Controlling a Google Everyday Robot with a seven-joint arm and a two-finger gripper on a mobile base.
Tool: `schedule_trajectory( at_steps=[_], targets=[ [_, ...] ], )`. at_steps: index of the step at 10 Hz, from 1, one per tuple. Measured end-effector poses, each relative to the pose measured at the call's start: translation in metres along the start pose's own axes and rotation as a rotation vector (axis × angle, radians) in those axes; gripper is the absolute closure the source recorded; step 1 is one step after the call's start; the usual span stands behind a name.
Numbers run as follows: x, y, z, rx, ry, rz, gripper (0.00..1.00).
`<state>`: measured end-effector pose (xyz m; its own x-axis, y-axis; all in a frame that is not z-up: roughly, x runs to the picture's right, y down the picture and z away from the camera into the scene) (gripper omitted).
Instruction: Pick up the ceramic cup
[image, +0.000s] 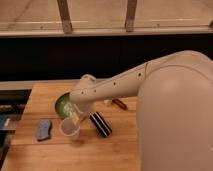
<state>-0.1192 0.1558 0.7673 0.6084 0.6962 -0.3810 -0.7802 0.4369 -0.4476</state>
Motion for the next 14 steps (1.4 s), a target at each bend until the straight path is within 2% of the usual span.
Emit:
schedule_trajectory(
  at_steps=[3,5,7,9,11,13,14],
  targets=[
    [0.007,0.010,0.004,-0.008,0.015,-0.007,0.65],
    [0.012,0.010,0.005,-0.012,0.023,0.005,0.88],
    [0.015,0.011,0.002,-0.012,0.023,0.007,1.00],
    [0.016,0.011,-0.003,-0.010,0.014,0.022,1.00],
    [0.014,0.009,-0.016,-0.007,-0.017,0.046,1.00],
    [0.007,0.000,-0.043,0.004,-0.082,0.075,1.00],
    [0.001,-0.007,-0.066,0.015,-0.128,0.096,1.00]
  ],
)
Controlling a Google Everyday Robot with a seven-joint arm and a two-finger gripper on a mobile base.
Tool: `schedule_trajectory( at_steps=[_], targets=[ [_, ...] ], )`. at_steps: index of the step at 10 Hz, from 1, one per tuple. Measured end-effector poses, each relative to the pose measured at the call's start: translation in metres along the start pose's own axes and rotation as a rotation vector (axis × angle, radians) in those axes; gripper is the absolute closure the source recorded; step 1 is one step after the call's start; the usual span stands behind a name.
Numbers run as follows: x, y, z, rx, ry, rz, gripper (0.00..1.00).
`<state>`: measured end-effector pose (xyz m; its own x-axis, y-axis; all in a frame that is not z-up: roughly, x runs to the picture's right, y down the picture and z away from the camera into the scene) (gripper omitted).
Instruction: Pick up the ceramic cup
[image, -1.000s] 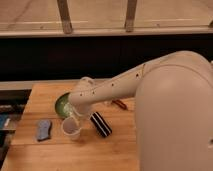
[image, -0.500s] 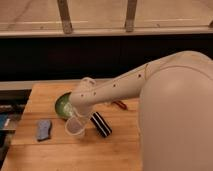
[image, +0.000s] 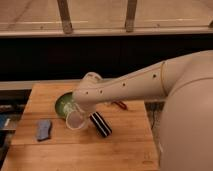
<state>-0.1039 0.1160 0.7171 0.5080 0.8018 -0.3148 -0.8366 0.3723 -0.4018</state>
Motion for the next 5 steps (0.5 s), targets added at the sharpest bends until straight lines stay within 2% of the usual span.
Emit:
schedule_trajectory(
  at_steps=[3,4,5],
  targets=[
    [-0.030,-0.024,-0.054,0.031,-0.121,0.060,1.00],
    [-0.034,-0.034,-0.065,0.041,-0.140,0.081,1.00],
    [-0.034,-0.032,-0.064,0.036,-0.137,0.081,1.00]
  ],
)
